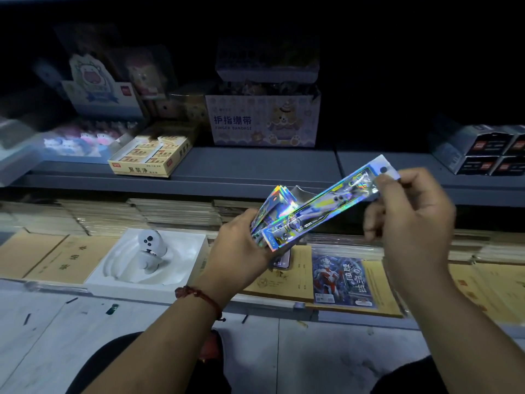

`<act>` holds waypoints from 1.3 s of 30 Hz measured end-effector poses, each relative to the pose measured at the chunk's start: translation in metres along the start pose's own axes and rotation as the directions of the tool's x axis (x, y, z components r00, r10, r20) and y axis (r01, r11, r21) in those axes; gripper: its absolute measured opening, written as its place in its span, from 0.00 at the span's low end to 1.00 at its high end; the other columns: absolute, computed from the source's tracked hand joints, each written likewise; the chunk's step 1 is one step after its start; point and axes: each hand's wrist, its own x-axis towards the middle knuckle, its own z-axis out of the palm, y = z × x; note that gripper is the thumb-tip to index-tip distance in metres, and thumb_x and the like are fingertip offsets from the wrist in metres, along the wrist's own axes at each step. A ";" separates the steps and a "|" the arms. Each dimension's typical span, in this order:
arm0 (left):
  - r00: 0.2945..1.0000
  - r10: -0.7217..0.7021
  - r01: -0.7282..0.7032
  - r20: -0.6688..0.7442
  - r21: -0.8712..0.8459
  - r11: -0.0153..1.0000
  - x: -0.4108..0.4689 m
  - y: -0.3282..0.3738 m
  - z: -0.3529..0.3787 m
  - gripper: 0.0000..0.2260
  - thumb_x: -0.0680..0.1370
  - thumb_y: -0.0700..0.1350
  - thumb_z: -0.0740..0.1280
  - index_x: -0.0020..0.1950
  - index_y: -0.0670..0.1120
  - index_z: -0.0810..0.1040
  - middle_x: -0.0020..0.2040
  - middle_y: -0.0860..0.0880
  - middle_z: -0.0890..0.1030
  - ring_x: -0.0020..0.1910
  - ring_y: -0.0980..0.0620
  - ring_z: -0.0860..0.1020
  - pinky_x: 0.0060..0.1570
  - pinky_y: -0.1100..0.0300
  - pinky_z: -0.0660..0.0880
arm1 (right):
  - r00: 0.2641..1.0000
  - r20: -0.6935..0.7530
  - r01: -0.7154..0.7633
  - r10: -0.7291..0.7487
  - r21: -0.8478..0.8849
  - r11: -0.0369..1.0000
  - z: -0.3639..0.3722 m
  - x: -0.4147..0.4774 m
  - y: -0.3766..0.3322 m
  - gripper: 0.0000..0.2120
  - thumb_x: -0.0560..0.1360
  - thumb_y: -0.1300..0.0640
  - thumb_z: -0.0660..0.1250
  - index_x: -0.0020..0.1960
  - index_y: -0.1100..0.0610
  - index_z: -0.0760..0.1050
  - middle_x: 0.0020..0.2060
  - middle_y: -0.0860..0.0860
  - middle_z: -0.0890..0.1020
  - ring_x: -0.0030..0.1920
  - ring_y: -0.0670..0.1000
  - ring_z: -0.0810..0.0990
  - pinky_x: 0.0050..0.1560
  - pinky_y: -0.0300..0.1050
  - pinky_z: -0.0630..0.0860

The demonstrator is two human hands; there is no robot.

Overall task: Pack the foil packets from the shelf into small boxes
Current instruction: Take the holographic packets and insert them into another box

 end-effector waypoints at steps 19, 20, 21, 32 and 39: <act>1.000 -0.015 0.014 -0.016 -0.041 0.999 0.000 0.001 -0.005 0.17 0.64 0.61 0.77 0.48 0.58 0.77 0.40 0.61 0.82 0.39 0.58 0.80 0.40 0.59 0.77 | 0.974 -0.008 -0.221 0.225 0.141 0.965 -0.006 0.010 0.005 0.07 0.79 0.69 0.68 0.43 0.61 0.76 0.27 0.50 0.81 0.28 0.50 0.82 0.30 0.41 0.79; 1.000 -0.021 0.020 -0.017 -0.042 0.999 0.000 0.000 -0.005 0.16 0.66 0.58 0.79 0.48 0.58 0.78 0.40 0.62 0.83 0.40 0.59 0.81 0.40 0.60 0.77 | 0.977 -0.053 -0.197 0.206 0.140 0.970 -0.008 0.012 0.005 0.07 0.78 0.69 0.68 0.42 0.61 0.75 0.26 0.49 0.80 0.27 0.49 0.81 0.29 0.41 0.78; 1.000 -0.021 0.020 -0.022 -0.044 0.999 0.001 -0.001 -0.005 0.16 0.66 0.55 0.80 0.48 0.58 0.78 0.40 0.62 0.83 0.40 0.60 0.81 0.41 0.62 0.77 | 0.979 -0.095 -0.167 0.181 0.137 0.976 -0.010 0.013 0.005 0.06 0.78 0.69 0.68 0.43 0.63 0.75 0.25 0.49 0.78 0.27 0.49 0.81 0.28 0.41 0.77; 0.999 0.027 -0.027 -0.021 0.003 1.000 0.003 -0.004 -0.005 0.17 0.67 0.53 0.81 0.51 0.55 0.79 0.41 0.62 0.83 0.42 0.61 0.80 0.41 0.69 0.74 | 0.980 -0.199 0.012 -0.005 0.030 0.999 -0.009 0.010 0.003 0.03 0.79 0.67 0.67 0.47 0.64 0.75 0.31 0.56 0.78 0.30 0.55 0.84 0.32 0.47 0.81; 0.999 0.036 -0.035 -0.025 0.018 0.999 0.002 -0.005 -0.005 0.16 0.67 0.52 0.81 0.51 0.54 0.80 0.41 0.61 0.84 0.41 0.60 0.81 0.41 0.67 0.75 | 0.984 -0.160 0.067 -0.078 -0.068 0.995 -0.009 0.004 0.000 0.05 0.80 0.66 0.66 0.46 0.60 0.73 0.31 0.50 0.79 0.31 0.56 0.85 0.35 0.53 0.83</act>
